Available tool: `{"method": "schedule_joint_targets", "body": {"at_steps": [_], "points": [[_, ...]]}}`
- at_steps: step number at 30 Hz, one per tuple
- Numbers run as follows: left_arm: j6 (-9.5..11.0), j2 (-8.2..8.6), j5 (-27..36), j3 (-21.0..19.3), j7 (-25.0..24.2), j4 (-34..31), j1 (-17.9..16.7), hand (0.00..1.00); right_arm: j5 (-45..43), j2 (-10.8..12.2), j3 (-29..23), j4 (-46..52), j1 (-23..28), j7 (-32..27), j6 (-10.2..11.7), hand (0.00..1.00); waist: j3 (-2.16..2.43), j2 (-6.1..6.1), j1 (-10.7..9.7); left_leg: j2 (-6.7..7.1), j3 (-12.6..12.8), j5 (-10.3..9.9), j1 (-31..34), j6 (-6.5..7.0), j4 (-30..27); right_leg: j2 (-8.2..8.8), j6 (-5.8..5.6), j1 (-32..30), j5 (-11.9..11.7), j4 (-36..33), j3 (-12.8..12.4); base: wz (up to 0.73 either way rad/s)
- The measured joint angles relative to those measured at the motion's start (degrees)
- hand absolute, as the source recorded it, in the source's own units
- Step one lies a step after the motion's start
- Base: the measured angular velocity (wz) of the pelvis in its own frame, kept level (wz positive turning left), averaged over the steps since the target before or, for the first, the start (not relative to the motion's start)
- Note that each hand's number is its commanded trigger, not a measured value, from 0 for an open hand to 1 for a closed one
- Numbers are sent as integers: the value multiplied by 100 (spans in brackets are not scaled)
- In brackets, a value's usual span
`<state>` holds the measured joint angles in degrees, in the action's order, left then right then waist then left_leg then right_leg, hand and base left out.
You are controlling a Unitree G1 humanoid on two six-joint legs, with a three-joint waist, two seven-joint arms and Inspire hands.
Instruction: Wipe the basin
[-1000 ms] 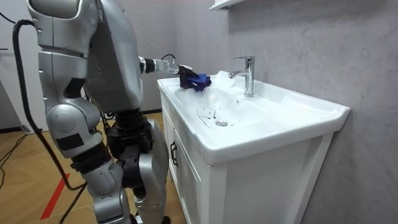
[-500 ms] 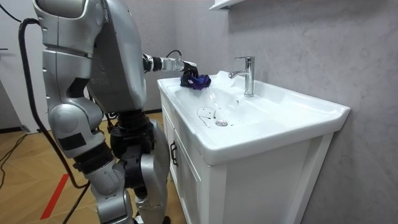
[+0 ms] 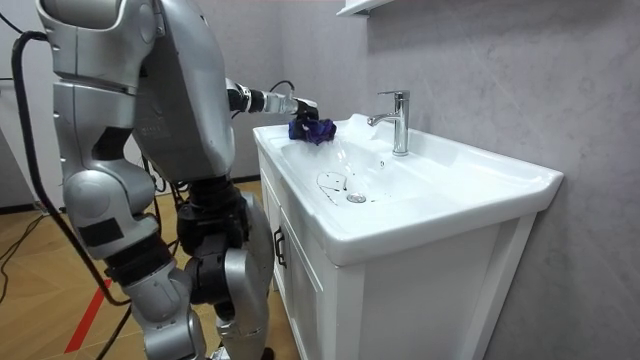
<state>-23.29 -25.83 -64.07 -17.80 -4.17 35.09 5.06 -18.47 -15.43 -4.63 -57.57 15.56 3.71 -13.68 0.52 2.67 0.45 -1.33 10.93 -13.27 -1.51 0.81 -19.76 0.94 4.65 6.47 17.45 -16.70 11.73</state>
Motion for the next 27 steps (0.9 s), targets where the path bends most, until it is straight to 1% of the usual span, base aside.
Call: {"method": "schedule_joint_targets", "body": {"at_steps": [2,5,8,10,12,15,16,18,19,20,22,25,27], "points": [[30,25,146,-12,142,14,-49,100,0,1,0,-2,4,12,-3,0,12,18,-5,16,1,0,4,0,3,1,2,-4,5,4,11,0],[118,50,161,-15,268,12,-102,100,1,2,0,-3,6,18,-4,0,22,26,-10,18,-1,0,-2,0,3,2,2,-2,6,3,35,4],[121,54,379,-8,387,3,-120,100,15,1,2,0,9,8,0,0,45,49,-22,17,-11,0,-11,0,0,2,2,1,5,3,49,1],[159,62,419,-3,466,-4,-183,100,21,1,2,0,-4,-3,3,0,48,56,-23,16,-11,0,-8,0,2,3,3,1,5,1,46,0],[182,86,531,-2,610,-49,-211,100,47,1,7,-4,-33,-53,11,0,48,59,-31,20,-15,0,0,0,14,5,3,4,5,-2,54,2],[209,184,732,-11,722,-275,-297,100,97,1,8,-5,-96,-74,62,0,45,56,-33,22,-44,0,24,0,13,11,0,-7,7,3,95,10],[227,241,783,-9,778,-395,-367,100,142,1,30,-5,-107,-74,113,0,43,53,-32,22,-54,0,27,0,14,18,-4,-4,8,2,122,12],[292,313,857,-7,824,-671,-545,100,257,4,121,-5,-110,-81,184,0,39,45,-24,23,-102,0,33,0,26,30,-9,12,10,3,161,14],[358,366,962,-8,845,-843,-637,100,301,22,125,-6,-95,-80,217,0,37,39,-26,38,-183,0,34,0,25,46,-21,35,16,6,221,23],[417,418,1055,-6,855,-955,-688,100,341,26,125,-11,-83,-79,238,0,36,38,-27,85,-210,0,27,0,25,62,-37,47,25,6,263,25],[504,475,1196,5,853,-1172,-785,100,418,26,125,-11,-94,-76,268,0,32,39,-25,103,-231,0,47,0,20,75,-53,45,34,12,309,20],[624,499,1425,69,915,-1368,-861,100,501,25,132,-13,-98,-49,337,0,17,21,-16,104,-228,0,95,1,10,91,-73,39,38,22,381,19],[641,530,1523,102,990,-1517,-935,100,520,25,178,-13,-114,-49,380,0,8,15,-1,102,-220,0,121,1,9,95,-87,17,39,23,380,8]]}}
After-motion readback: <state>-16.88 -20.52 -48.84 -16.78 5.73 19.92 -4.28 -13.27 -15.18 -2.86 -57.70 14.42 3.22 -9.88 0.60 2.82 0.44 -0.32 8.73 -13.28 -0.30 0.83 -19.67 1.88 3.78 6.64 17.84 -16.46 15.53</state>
